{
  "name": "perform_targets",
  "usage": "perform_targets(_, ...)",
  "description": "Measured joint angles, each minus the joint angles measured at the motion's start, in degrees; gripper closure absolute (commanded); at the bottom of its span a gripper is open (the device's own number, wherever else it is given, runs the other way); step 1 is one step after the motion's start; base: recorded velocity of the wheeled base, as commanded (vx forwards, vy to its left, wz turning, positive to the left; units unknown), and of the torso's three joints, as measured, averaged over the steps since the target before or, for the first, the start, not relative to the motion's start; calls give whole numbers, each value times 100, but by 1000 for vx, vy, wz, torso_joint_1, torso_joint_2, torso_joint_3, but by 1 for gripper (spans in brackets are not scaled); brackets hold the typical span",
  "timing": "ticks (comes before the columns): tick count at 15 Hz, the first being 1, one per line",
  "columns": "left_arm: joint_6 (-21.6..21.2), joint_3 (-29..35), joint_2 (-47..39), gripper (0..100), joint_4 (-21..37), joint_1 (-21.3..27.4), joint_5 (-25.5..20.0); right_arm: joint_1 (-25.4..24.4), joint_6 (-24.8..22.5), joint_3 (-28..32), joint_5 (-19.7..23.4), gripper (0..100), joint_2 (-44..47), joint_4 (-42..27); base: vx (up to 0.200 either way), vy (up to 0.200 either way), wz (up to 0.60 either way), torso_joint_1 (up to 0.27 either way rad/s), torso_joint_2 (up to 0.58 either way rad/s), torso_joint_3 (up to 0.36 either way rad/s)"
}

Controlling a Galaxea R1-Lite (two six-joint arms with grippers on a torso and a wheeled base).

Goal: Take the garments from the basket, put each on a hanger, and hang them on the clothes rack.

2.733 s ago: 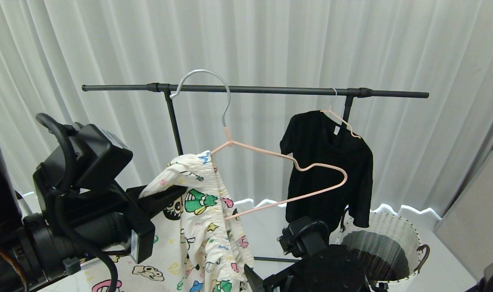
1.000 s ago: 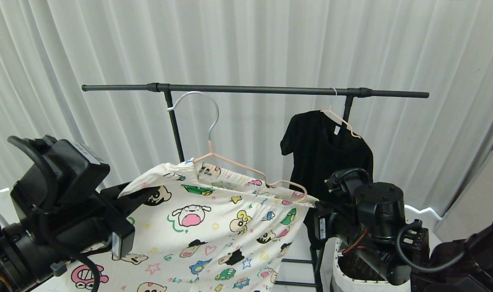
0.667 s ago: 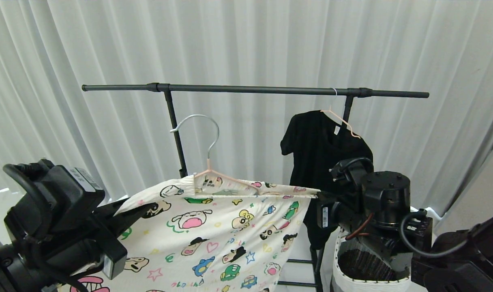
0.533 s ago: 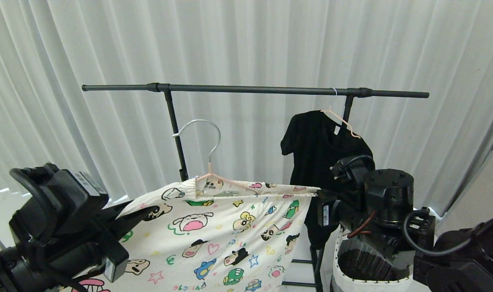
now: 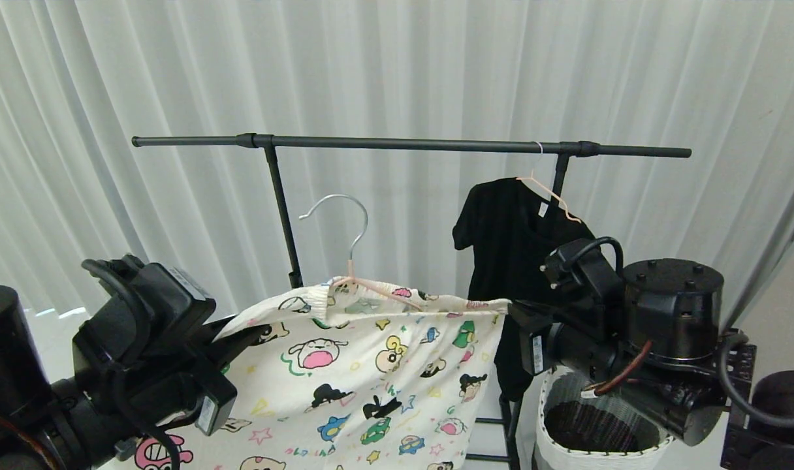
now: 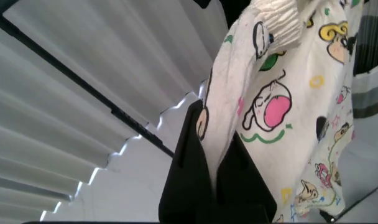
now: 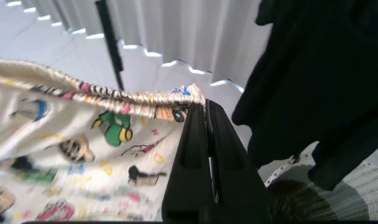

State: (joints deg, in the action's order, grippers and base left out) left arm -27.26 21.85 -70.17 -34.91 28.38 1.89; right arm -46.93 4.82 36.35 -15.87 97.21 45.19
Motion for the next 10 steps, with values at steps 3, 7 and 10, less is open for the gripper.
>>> perform_targets(3,2,-11,-34,100,-280,41,-6,-212,-138,-13,380,0,-352,-257,0,0,0,0,0,0)
perform_targets(7,11,-29,27,100,-294,139,-39,-232,-599,0,952,0,-538,-397,0,0,0,0,0,0)
perform_targets(10,11,-44,115,100,-302,312,-50,-179,-1001,195,1574,0,-567,-928,0,0,0,0,0,0)
